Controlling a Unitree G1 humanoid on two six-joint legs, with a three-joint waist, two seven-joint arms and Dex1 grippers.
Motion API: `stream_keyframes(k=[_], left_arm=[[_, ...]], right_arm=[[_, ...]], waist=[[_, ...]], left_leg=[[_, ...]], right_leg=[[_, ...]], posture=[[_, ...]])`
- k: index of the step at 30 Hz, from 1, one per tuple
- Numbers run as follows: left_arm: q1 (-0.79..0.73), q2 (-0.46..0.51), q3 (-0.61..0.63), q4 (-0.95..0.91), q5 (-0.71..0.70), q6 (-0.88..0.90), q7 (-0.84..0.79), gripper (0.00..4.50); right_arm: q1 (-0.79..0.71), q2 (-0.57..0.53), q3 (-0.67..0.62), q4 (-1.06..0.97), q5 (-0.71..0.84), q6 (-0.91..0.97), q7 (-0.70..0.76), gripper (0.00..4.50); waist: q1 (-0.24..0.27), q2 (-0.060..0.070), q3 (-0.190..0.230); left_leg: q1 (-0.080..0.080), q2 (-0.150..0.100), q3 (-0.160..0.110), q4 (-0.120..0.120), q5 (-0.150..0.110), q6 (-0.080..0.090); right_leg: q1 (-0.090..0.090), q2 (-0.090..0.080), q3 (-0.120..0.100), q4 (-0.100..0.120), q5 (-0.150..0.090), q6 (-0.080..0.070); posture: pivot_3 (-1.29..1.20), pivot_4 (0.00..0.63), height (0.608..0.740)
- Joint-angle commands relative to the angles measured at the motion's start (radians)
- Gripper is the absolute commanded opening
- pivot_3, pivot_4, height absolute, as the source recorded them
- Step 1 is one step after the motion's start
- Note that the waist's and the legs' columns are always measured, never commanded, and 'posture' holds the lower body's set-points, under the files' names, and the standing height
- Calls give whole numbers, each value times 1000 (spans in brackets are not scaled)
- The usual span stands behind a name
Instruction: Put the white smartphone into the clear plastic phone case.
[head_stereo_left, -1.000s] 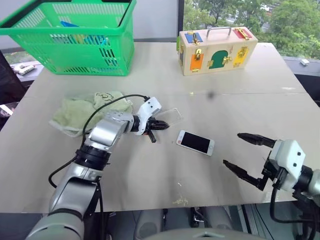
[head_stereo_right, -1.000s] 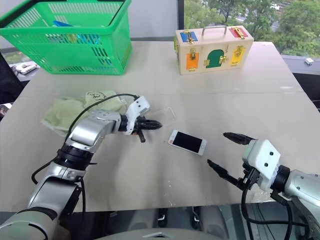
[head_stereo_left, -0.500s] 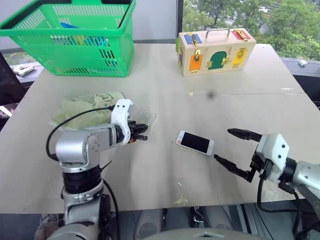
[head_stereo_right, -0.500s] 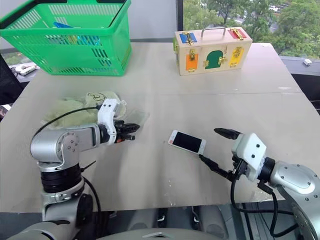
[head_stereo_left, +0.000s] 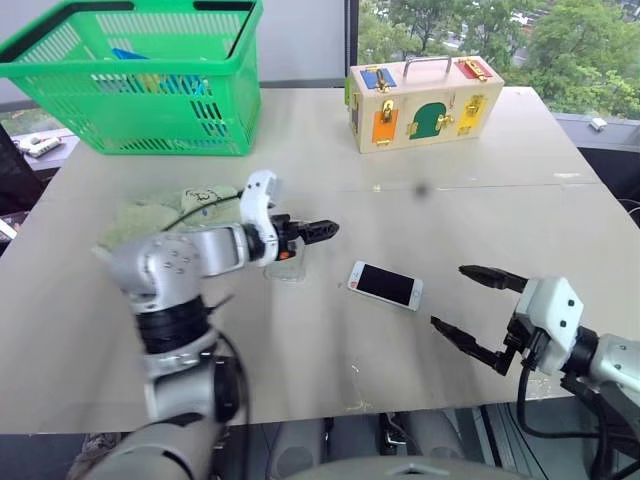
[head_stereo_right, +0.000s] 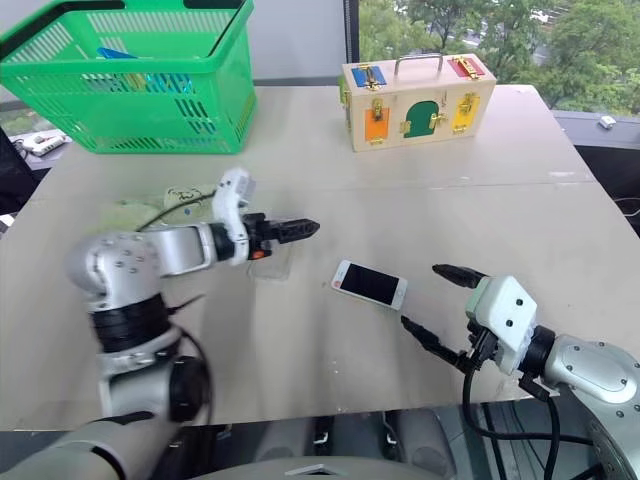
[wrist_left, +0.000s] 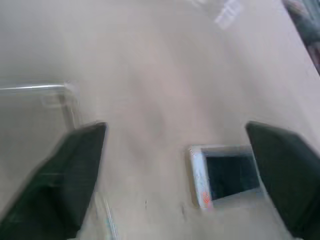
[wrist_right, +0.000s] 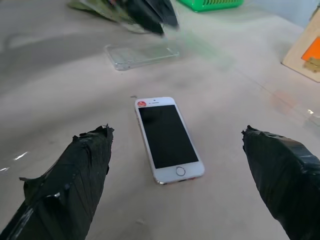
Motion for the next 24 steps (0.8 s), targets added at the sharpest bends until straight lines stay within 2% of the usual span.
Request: stream_keyframes(k=[1, 4, 6, 11, 17, 18, 19, 21, 22, 23, 24], left_arm=[[-17, 210, -191, 142, 114, -407, -448, 4362], [-29, 332, -355, 322, 308, -852, -765, 4362], [-43, 348, -420, 425, 389, -1055, -908, 4362], [-81, 271, -491, 601, 503, -1302, -997, 4362], [-69, 207, -533, 671, 604, -1385, -981, 4362], [-64, 201, -537, 681, 618, -1399, -979, 3978], [-61, 197, -540, 688, 629, -1410, -978, 3872], [-51, 191, -544, 696, 655, -1422, -964, 3111], [-44, 190, -544, 689, 661, -1421, -963, 2907], [-35, 191, -542, 673, 666, -1413, -956, 2283], [-21, 197, -540, 638, 669, -1389, -950, 1891]], right_arm=[[-24, 7, 23, -16, -10, -10, -10, 4500], [-30, 7, 27, -7, -15, -16, -9, 4500], [-32, 10, 26, -5, -17, -17, -12, 4500], [-18, 16, 31, -17, -27, -19, -18, 4500], [53, -12, -20, -51, -20, -32, 25, 4500], [63, -12, -36, -57, -3, -38, 35, 4500], [69, -11, -46, -59, 9, -43, 42, 4500], [79, -19, -74, -67, 25, -49, 57, 4500], [81, -23, -85, -69, 30, -50, 63, 4500], [79, -27, -93, -67, 31, -51, 67, 4500], [73, -31, -96, -61, 30, -52, 72, 4500]], waist=[[3, 1, 0], [9, 2, -1], [14, 2, -1], [26, 2, 0], [26, 2, -1], [26, 2, -1], [25, 2, -1], [23, 1, -1], [23, 1, -1], [22, 1, -1], [23, 1, -1]], left_leg=[[0, 0, 0, 0, 0, 0], [-1, -1, 1, 0, 0, 0], [-2, -1, 1, 0, -1, 1], [-8, -1, 2, 2, -2, 4], [-16, -1, 3, 4, -2, 4], [-16, -1, 3, 4, -2, 4], [-16, -1, 3, 4, -2, 4], [-16, -1, 3, 4, -2, 4], [-16, -1, 3, 4, -2, 4], [-15, -1, 3, 4, -2, 4], [-15, 0, 3, 4, -2, 4]], right_leg=[[0, 0, 0, 0, -1, -2], [0, -2, 0, -1, -2, -3], [0, -5, 0, -3, -2, -3], [-5, -7, 0, -3, -2, -3], [-13, 0, 1, -2, 1, 2], [-13, 0, 0, -2, 1, 2], [-13, 0, 0, -2, 1, 2], [-13, 0, 1, -2, 1, 2], [-13, 1, 1, -2, 1, 2], [-13, 1, 1, -1, 1, 2], [-12, 1, 1, -1, 1, 2]], posture=[[0, 150, 740], [0, 150, 740], [0, 150, 740], [0, 150, 740], [0, 150, 740], [0, 150, 740], [0, 150, 740], [0, 150, 740], [0, 150, 740], [0, 150, 740], [0, 150, 740]])
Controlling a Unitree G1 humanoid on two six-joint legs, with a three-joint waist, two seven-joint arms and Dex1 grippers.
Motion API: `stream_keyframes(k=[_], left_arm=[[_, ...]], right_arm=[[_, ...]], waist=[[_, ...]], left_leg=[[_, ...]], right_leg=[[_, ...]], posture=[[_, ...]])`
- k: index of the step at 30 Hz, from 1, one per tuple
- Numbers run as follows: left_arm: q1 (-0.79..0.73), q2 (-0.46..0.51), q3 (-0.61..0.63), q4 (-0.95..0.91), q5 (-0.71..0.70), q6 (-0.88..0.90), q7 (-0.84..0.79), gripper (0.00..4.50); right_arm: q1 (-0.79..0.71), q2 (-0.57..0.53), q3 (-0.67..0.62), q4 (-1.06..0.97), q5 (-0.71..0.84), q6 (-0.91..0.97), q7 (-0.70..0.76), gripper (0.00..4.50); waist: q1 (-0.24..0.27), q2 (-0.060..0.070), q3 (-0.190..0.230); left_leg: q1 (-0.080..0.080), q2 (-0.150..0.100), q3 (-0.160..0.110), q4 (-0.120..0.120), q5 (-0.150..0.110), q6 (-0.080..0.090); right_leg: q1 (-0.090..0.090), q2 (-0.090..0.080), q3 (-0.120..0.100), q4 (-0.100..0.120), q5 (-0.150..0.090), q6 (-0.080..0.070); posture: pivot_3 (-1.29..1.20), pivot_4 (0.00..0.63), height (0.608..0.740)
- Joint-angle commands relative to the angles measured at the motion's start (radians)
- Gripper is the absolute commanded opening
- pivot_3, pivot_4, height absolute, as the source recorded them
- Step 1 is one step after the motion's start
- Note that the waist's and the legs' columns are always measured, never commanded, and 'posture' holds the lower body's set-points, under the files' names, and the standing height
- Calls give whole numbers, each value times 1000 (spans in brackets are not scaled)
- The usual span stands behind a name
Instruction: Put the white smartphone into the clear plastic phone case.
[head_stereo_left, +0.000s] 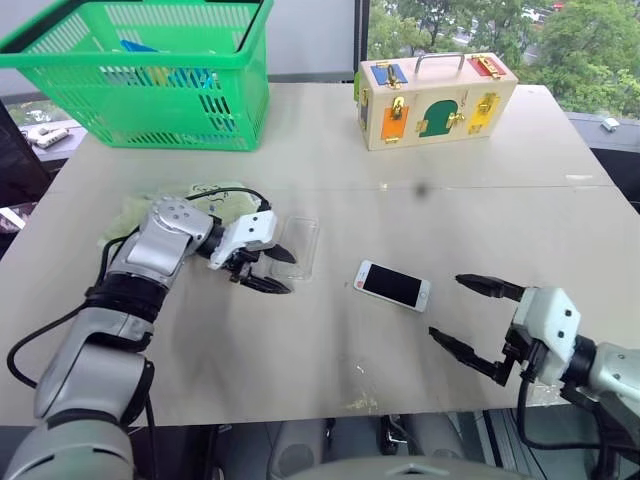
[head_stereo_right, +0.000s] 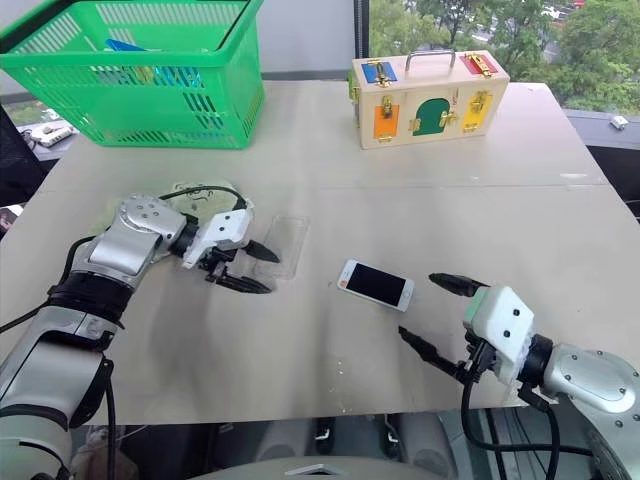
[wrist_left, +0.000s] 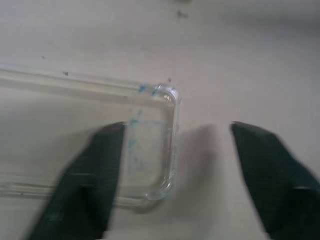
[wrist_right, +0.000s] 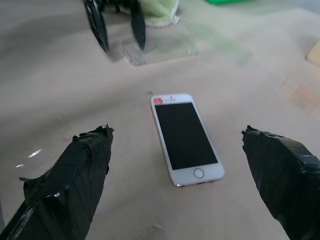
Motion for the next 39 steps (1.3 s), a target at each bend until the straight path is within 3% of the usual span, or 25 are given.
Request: stream_keyframes(k=[1, 4, 9, 13, 16, 19, 25, 28, 30, 31, 33, 34, 39], left_arm=[[38, 15, 8, -89, 23, 41, 23, 1423], [78, 23, 23, -177, 12, 117, 53, 55], [166, 28, 84, -458, -52, 471, 175, 55], [57, -42, 151, -611, -129, 1085, 379, 55], [-61, -164, 220, -627, -147, 1395, 528, 55], [-123, -323, 313, -622, -101, 1528, 719, 55], [-81, -531, 375, -609, -43, 1514, 987, 55], [-46, -569, 386, -614, -80, 1489, 1016, 661], [-39, -537, 389, -641, -131, 1468, 976, 1432], [-36, -515, 398, -654, -166, 1462, 946, 2045], [-9, -399, 394, -664, -238, 1369, 821, 2752], [5, -341, 384, -663, -263, 1315, 764, 3315], [81, -104, 360, -539, -288, 838, 426, 3315]], right_arm=[[-11, -16, -42, -22, 18, -27, 21, 4500], [-24, -19, -42, -10, 18, -27, 25, 4500], [-45, -14, -25, 2, 8, -27, 27, 4500], [-47, -18, -33, 2, 8, -29, 32, 4500], [-53, -20, -41, 9, 5, -35, 35, 4500], [-61, -20, -30, 21, -5, -46, 37, 4500], [-93, -22, -13, 40, -8, -49, 46, 4500], [-109, -29, -15, 49, -8, -50, 57, 4500], [-113, -32, -21, 50, -6, -49, 58, 4500], [-112, -31, -21, 52, -7, -51, 59, 4500], [-112, -25, -7, 57, -19, -58, 54, 4500], [-112, -23, 1, 57, -24, -61, 53, 4500], [-167, -7, 42, 94, -26, -70, 51, 4500]], waist=[[0, 0, 0], [1, 0, 0], [-4, 0, 0], [4, -1, 0], [4, -1, 0], [1, -1, 0], [-21, -1, 0], [-19, -1, 0], [-20, -2, 0], [-20, -2, 0], [-20, -2, 0], [-24, -2, 0], [-21, -1, 0]], left_leg=[[0, 0, 0, 0, 0, 0], [0, 0, 0, 0, 0, 0], [0, 1, 0, 0, 0, 0], [-1, 0, -2, 1, 0, 0], [-1, -1, -5, 3, 0, 0], [-1, -2, -5, 4, 0, 0], [1, -1, -4, 4, 0, 0], [3, -1, -3, 4, 0, 0], [3, -2, -3, 4, 0, 0], [3, -2, -3, 4, 0, 0], [3, -1, -3, 4, 0, 0], [3, -1, -3, 4, 0, 0], [12, -1, 2, -2, 0, -1]], right_leg=[[0, 0, 0, 0, 0, 0], [0, 0, 0, 0, 0, 0], [0, 0, 1, 0, 0, 0], [1, 0, 1, 1, 0, 0], [2, 3, 2, 1, 0, 0], [3, 3, 5, 1, 0, 1], [3, 4, 8, 3, 0, 1], [4, 4, 8, 4, 0, 1], [4, 3, 9, 5, 0, 1], [4, 3, 9, 5, 0, 1], [3, 3, 9, 6, 0, 1], [3, 3, 9, 6, 0, 1], [5, 2, 13, 7, -1, 0]], posture=[[0, 150, 740], [0, 150, 740], [0, 150, 740], [0, 150, 740], [0, 150, 740], [0, 150, 740], [0, 150, 740], [0, 150, 740], [0, 150, 740], [0, 150, 740], [0, 150, 740], [0, 150, 740], [0, 150, 740]])
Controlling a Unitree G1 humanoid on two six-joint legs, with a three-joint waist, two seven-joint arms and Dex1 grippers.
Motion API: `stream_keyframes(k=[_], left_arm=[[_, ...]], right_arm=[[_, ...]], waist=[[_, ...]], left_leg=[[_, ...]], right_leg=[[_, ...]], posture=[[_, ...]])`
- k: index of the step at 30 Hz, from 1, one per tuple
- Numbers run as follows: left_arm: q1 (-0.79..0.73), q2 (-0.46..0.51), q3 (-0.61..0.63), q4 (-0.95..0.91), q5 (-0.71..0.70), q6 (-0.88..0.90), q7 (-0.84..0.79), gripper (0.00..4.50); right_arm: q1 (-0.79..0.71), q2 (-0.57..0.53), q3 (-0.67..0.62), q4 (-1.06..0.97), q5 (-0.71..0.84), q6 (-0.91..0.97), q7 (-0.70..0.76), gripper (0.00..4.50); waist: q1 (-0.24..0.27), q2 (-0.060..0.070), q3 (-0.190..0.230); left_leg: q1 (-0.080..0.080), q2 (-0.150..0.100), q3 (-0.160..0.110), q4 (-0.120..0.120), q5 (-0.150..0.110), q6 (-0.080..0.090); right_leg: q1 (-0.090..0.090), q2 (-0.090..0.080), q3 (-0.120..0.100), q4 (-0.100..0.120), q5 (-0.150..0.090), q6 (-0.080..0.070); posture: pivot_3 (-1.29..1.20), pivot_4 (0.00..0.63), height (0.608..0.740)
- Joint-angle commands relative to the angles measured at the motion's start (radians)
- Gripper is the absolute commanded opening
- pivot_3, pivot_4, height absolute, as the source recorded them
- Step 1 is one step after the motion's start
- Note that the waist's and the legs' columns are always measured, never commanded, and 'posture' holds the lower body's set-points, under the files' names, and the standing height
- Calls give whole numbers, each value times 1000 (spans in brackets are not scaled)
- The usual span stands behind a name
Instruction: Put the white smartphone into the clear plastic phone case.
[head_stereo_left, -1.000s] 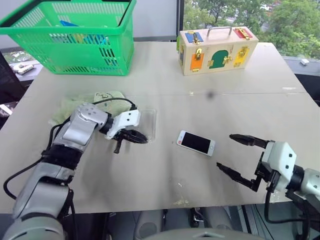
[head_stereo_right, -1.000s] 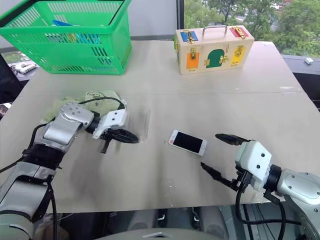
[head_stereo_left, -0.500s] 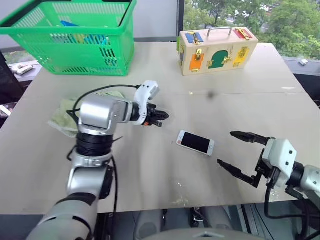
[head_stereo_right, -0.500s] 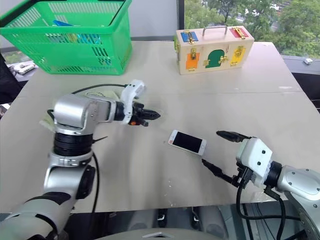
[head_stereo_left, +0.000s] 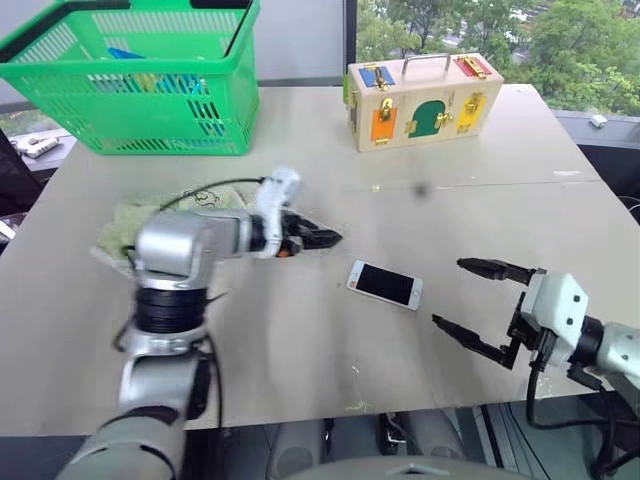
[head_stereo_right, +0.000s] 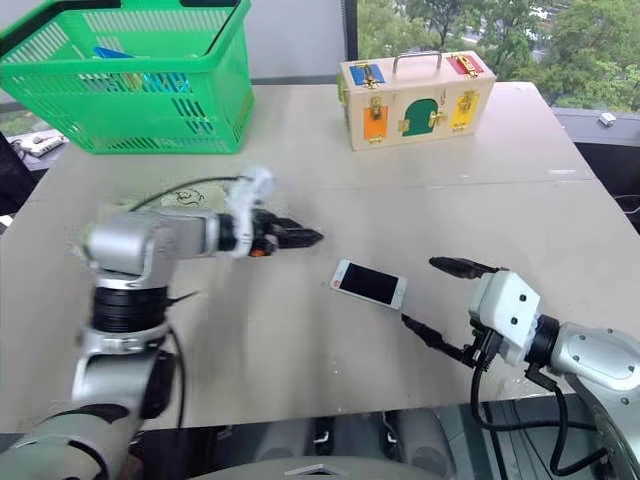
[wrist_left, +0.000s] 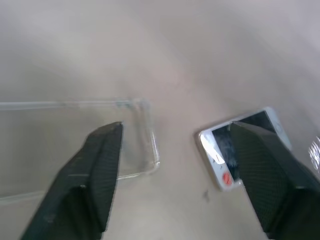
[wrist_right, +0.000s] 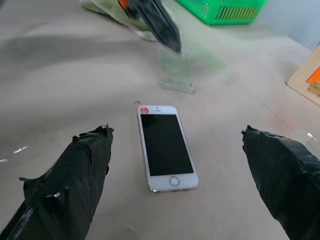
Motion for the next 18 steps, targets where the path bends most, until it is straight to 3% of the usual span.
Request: stream_keyframes(k=[1, 4, 9, 18], left_arm=[[-4, 111, -41, 111, 5, -310, -235, 3315], [-82, 172, -100, 321, 52, -529, -397, 3315], [-193, 174, -234, 605, 191, -918, -594, 3315], [-317, 26, -319, 986, 366, -1333, -560, 3315]], right_arm=[[-46, 8, 14, 2, 11, -18, -1, 4500], [-54, 5, 16, -1, 36, -9, 14, 4500], [-14, -9, -11, -18, 50, -5, 31, 4500], [57, 2, -21, -86, 44, 13, -25, 4500]], waist=[[5, 0, 0], [13, 0, 0], [28, 0, 0], [24, -1, 0]], left_leg=[[0, 0, 0, 0, 0, 0], [0, -1, 0, 1, 0, 0], [0, -2, -1, 2, 0, 1], [-3, -2, -1, 2, -1, 2]], right_leg=[[1, 0, 0, 0, 0, 0], [2, 0, -2, 0, -2, -3], [5, 0, -4, -6, -2, -3], [4, 1, -4, -7, 0, 1]], posture=[[0, 150, 740], [0, 150, 740], [0, 150, 740], [0, 150, 740]])
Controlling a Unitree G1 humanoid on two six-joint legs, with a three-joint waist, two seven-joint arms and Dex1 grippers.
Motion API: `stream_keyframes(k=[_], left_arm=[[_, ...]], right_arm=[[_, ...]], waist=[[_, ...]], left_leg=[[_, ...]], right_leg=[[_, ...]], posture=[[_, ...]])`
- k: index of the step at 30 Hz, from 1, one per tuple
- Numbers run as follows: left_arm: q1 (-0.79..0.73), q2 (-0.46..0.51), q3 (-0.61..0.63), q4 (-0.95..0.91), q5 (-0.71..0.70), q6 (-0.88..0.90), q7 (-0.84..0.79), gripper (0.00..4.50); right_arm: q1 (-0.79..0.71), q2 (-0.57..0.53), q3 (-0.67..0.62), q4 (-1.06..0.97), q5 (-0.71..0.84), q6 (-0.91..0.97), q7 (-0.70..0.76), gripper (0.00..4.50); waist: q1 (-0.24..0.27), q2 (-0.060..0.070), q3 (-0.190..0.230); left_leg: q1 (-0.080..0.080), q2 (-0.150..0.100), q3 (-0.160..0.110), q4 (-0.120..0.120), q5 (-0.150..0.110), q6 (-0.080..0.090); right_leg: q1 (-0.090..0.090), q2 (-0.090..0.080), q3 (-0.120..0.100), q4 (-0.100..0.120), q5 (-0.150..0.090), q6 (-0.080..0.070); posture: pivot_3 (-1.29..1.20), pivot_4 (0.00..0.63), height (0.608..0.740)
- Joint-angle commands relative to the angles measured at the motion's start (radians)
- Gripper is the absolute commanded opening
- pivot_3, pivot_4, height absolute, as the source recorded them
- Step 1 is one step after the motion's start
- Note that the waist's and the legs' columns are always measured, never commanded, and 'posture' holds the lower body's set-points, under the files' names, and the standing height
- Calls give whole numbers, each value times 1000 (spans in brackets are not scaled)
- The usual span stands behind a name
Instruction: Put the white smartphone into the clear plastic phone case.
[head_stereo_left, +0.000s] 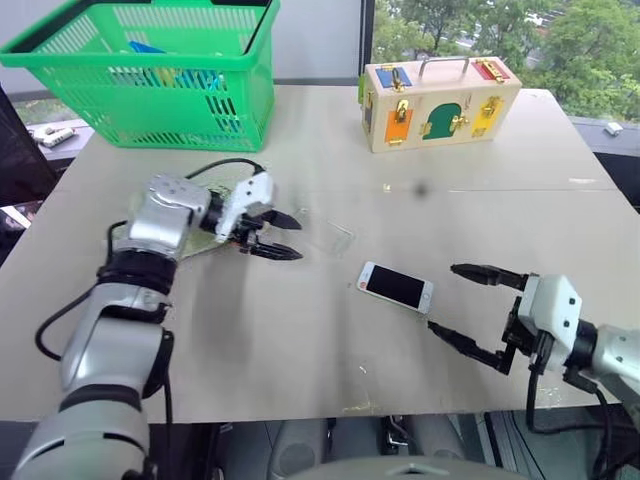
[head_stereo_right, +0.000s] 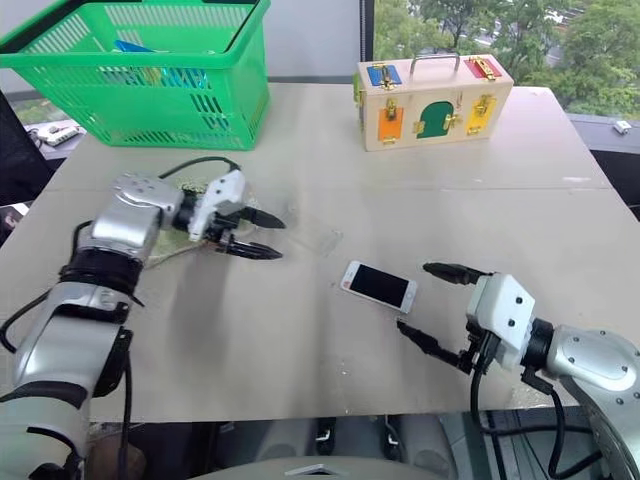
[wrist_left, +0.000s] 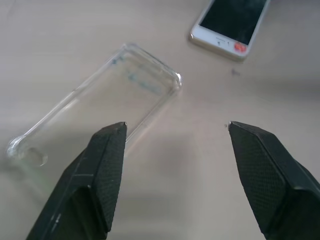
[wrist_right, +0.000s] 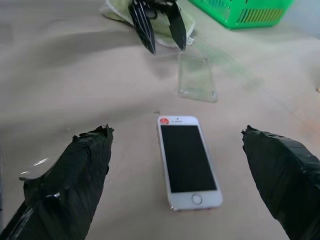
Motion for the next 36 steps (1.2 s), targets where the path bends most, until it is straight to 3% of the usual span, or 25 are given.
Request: stream_keyframes(k=[1, 6, 7, 10, 14, 15, 19, 21, 24, 28, 31, 36], left_arm=[[-84, -43, -19, 142, 72, -147, 42, 3315], [-175, -95, -54, 312, 177, -266, 106, 3315], [-184, -97, -62, 332, 190, -279, 81, 3088], [-198, -101, -67, 371, 201, -295, 3, 1994], [-200, -95, -65, 396, 222, -302, -29, 201], [-202, -97, -53, 398, 213, -283, -32, 65], [-213, -101, 5, 372, 141, -149, -50, 65], [-209, -92, 21, 303, 74, 2, -52, 65], [-143, -54, 42, 91, 30, 242, -52, 65], [50, 6, 93, -342, -43, 538, 10, 65], [247, 68, 128, -620, -65, 608, 80, 65], [404, 134, 200, -834, -137, 716, 154, 65]], right_arm=[[-6, -3, -20, -54, 9, 6, -20, 4500], [16, -9, -47, -61, 10, 10, -23, 4500], [22, -10, -51, -63, 9, 10, -23, 4500], [25, -12, -58, -66, 15, 14, -23, 4500], [21, -17, -63, -59, 16, 14, -18, 4500], [20, -18, -63, -56, 15, 13, -18, 4500], [16, -18, -57, -51, 8, 11, -21, 4500], [13, -15, -49, -45, 2, 9, -23, 4500], [6, -11, -36, -37, -7, 4, -25, 4500], [-13, -2, -9, -24, -23, 2, -29, 4500], [-36, 4, 21, -4, -55, -17, -29, 4500], [-49, -4, 13, 12, -50, -20, -9, 4500]], waist=[[0, 0, 0], [1, -1, 0], [0, -1, 0], [-7, -1, 0], [-14, -1, 0], [-17, -1, 0], [-21, -1, 0], [-22, -1, 0], [-23, -2, 0], [-34, -1, 0], [-42, -1, 0], [-33, -1, 0]], left_leg=[[0, 0, 0, 0, 0, 0], [0, 0, -1, 0, 0, 0], [0, 0, -1, 0, 0, 0], [0, 0, 0, 0, 0, 0], [0, 0, -1, 0, 0, 0], [0, 1, -1, 0, 0, 0], [0, 1, -1, 0, 0, 0], [0, 1, -1, 0, 0, 0], [-1, 1, -2, 0, 0, 0], [1, 2, 0, 0, 0, 0], [2, 3, 0, -1, 0, 0], [3, 3, -1, -1, 0, 0]], right_leg=[[0, 0, 0, 0, 0, 0], [0, 0, -1, 0, 0, 0], [0, 0, -1, 0, 0, 0], [0, 1, -1, 0, 0, 0], [0, 1, -1, 0, 0, 0], [0, 0, -1, 0, 0, 0], [0, 0, -1, 1, 0, 0], [0, 0, -1, 1, 0, 0], [0, 0, -1, 0, 0, 0], [0, 0, 1, 1, 0, 0], [0, -1, 2, 1, 0, 0], [0, -3, 1, 2, -1, -1]], posture=[[0, 150, 740], [0, 150, 740], [0, 150, 740], [0, 150, 740], [0, 150, 740], [0, 150, 740], [0, 150, 740], [0, 150, 740], [0, 150, 740], [0, 150, 740], [0, 150, 740], [0, 150, 740]])
